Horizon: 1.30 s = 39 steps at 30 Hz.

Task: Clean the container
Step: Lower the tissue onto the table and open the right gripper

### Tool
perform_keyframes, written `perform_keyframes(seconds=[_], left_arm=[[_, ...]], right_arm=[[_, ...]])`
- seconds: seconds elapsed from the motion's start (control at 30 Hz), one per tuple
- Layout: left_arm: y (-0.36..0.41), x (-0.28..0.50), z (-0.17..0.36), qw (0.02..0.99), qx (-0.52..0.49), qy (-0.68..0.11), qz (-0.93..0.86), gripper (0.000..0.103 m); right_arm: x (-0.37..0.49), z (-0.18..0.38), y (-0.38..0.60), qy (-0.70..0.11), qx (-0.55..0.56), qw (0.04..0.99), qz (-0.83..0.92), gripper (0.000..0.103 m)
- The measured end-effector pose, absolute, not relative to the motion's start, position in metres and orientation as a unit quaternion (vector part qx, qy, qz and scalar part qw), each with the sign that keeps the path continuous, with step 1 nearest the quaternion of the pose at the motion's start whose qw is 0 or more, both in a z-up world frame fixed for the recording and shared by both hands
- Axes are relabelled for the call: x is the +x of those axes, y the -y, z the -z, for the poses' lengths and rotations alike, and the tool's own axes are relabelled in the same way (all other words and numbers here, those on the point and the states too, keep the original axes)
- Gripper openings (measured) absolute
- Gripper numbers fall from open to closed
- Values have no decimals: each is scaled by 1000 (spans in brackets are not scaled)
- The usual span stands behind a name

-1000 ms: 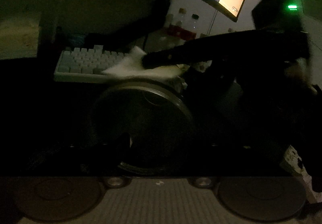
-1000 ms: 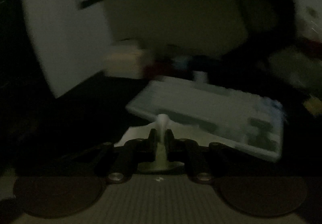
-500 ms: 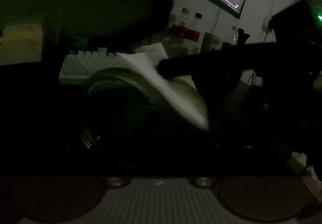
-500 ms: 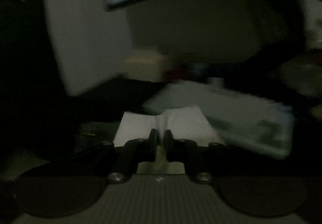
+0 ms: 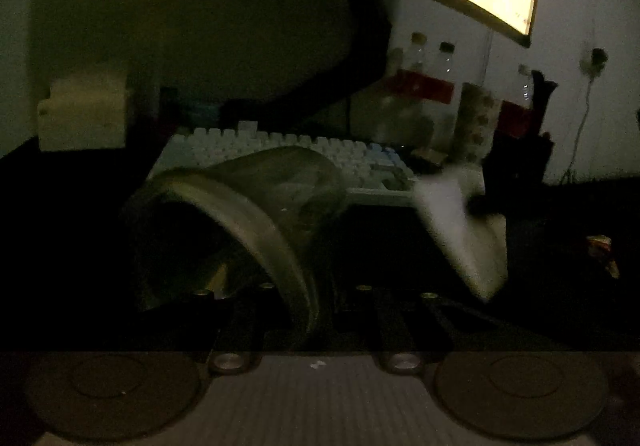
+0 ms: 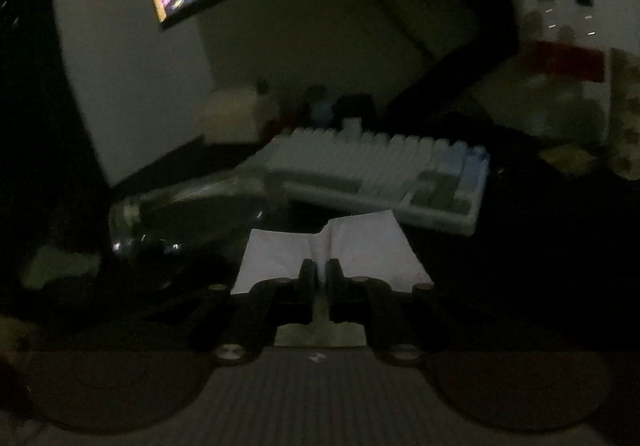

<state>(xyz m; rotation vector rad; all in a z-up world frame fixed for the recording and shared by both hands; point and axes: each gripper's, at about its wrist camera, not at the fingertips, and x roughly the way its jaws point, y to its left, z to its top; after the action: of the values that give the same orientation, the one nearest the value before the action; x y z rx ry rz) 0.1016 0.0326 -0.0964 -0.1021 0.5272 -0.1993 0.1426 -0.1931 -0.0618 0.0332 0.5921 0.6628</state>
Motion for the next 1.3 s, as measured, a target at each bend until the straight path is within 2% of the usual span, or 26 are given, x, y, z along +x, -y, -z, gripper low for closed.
perform_keyframes(seconds=[0.43, 0.53, 0.57, 0.6, 0.63, 0.67, 0.7, 0.77, 0.9, 0.93, 1.07, 1.13, 1.2, 1.27, 1.3], left_arm=[[7, 142, 88, 956, -79, -280, 32, 17], [3, 134, 91, 948, -106, -297, 38, 36], [1, 130, 91, 947, -111, -298, 42, 38], [1, 125, 92, 947, -111, -298, 47, 38], [1, 121, 92, 947, -111, -297, 51, 38], [1, 117, 92, 947, -111, -296, 56, 38], [1, 113, 92, 947, -111, -295, 61, 38], [3, 106, 90, 948, -108, -294, 64, 38], [4, 95, 86, 946, -106, -296, 76, 39], [4, 92, 86, 945, -106, -299, 82, 41], [11, 73, 81, 946, -85, -298, 97, 44], [14, 64, 79, 947, -68, -297, 103, 54], [15, 56, 76, 947, -56, -296, 108, 68], [16, 49, 72, 950, -48, -288, 107, 76], [16, 46, 70, 952, -44, -284, 105, 84]], right_arm=[[162, 87, 186, -290, 10, 918, -271, 12], [165, 92, 189, -305, 26, 914, -266, 14], [164, 92, 191, -306, 34, 913, -267, 16], [163, 91, 193, -303, 40, 914, -266, 25], [162, 91, 194, -302, 42, 916, -260, 39], [161, 90, 195, -301, 42, 919, -252, 46], [158, 90, 195, -300, 44, 921, -245, 51], [154, 89, 199, -299, 58, 922, -237, 56], [134, 83, 209, -277, 87, 933, -212, 98], [127, 79, 211, -265, 91, 938, -206, 103], [103, 65, 219, -238, 99, 947, -192, 103], [99, 61, 223, -250, 103, 944, -190, 103], [96, 58, 225, -264, 109, 941, -183, 103], [95, 58, 224, -273, 108, 941, -171, 103], [95, 58, 224, -277, 108, 940, -165, 103]])
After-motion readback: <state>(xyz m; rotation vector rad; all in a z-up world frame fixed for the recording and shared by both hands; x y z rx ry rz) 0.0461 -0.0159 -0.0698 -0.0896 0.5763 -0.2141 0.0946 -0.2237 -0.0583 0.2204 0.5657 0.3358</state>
